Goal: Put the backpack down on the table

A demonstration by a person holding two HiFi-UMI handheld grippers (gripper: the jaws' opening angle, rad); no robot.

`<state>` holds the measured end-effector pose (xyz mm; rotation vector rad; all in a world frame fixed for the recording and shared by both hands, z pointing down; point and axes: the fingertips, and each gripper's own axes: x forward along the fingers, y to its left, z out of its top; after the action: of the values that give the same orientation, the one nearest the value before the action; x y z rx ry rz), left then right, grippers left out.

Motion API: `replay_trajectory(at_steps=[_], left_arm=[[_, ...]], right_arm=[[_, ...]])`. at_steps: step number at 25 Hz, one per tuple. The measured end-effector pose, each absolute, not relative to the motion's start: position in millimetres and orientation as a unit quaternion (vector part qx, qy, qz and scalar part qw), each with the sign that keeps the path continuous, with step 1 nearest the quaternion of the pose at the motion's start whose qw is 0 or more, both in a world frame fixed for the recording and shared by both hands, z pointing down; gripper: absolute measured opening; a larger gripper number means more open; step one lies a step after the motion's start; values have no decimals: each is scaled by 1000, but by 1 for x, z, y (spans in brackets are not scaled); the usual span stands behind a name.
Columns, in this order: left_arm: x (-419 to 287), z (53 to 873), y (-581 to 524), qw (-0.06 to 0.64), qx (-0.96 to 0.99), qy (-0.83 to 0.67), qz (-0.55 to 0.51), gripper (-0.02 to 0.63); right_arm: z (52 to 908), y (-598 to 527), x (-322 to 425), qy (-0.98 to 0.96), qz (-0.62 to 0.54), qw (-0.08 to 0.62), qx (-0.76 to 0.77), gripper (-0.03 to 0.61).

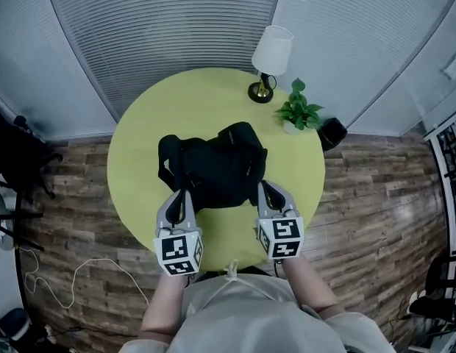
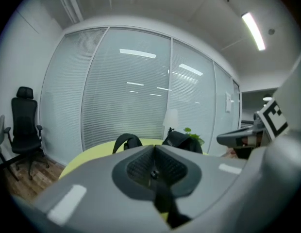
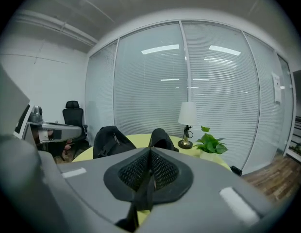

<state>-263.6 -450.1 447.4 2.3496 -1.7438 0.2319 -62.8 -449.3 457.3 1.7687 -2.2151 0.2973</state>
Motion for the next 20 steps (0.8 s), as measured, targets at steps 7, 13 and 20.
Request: replay_trajectory(at_steps=[7,13,20], left_arm=[[-264,429,-430,93,804,-582,74,6],[-267,422,-424,101,804,-582,71,6],[-268,428,-420,101,797,-592,73,6]], right_arm=[[444,-425,-73,-777,130,121,605,-3],[438,-422,-76,-779,127,124,601,-3],[443,-420,-80,-786,131,136,588,-3]])
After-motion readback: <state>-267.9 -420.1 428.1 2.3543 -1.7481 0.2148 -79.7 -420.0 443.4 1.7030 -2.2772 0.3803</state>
